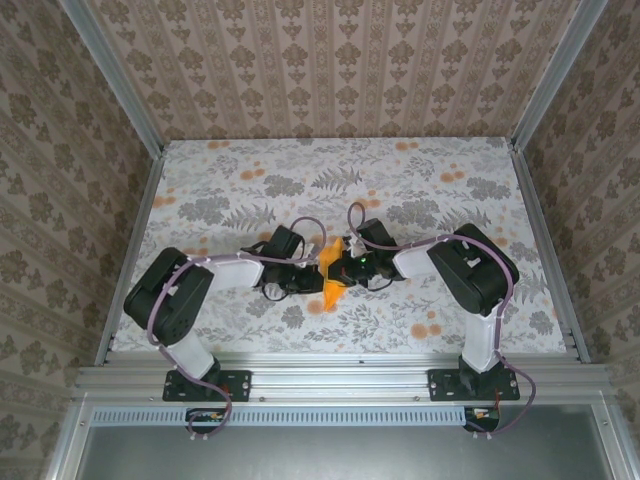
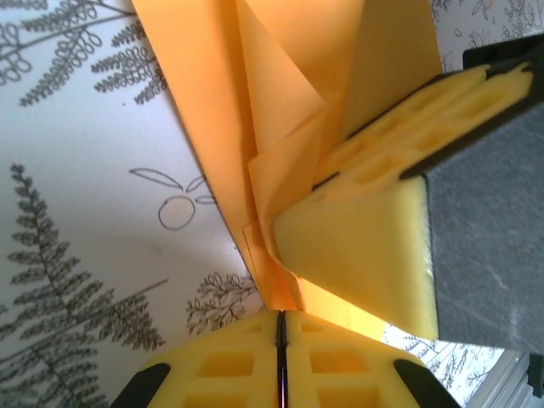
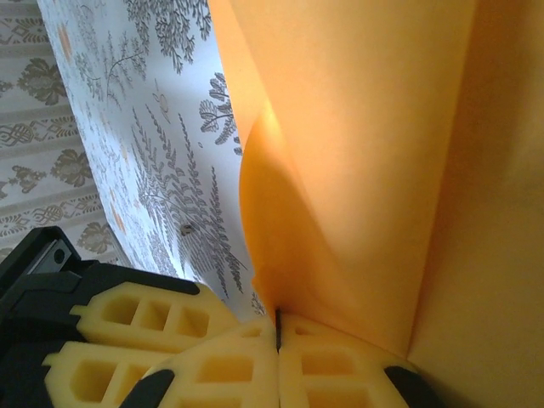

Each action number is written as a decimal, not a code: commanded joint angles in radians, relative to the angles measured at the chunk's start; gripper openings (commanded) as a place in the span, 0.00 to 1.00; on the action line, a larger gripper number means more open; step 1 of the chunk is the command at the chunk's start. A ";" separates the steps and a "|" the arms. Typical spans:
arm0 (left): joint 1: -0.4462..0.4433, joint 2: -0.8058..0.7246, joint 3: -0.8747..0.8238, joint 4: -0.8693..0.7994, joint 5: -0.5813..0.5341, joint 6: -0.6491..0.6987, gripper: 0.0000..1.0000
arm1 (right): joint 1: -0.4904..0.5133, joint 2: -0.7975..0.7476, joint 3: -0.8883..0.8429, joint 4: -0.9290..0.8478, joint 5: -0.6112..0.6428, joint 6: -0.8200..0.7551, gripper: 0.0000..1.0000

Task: Fold a paper plane with a square sheet of paper (pick it up from the middle)

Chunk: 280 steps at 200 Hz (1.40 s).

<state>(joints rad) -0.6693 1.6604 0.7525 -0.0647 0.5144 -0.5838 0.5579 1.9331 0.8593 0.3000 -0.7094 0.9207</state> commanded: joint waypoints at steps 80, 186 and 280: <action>-0.028 -0.088 -0.059 0.022 -0.005 -0.067 0.30 | 0.011 0.041 -0.014 -0.006 0.019 0.006 0.21; -0.099 -0.007 -0.041 0.022 -0.085 -0.092 0.32 | 0.011 0.027 -0.037 0.012 0.016 0.023 0.21; -0.105 0.007 -0.027 -0.061 -0.153 -0.055 0.15 | 0.011 0.009 -0.033 0.008 0.014 0.024 0.21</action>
<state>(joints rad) -0.7662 1.6302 0.7158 -0.0555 0.4221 -0.6678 0.5613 1.9373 0.8490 0.3645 -0.7231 0.9295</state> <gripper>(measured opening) 0.155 0.211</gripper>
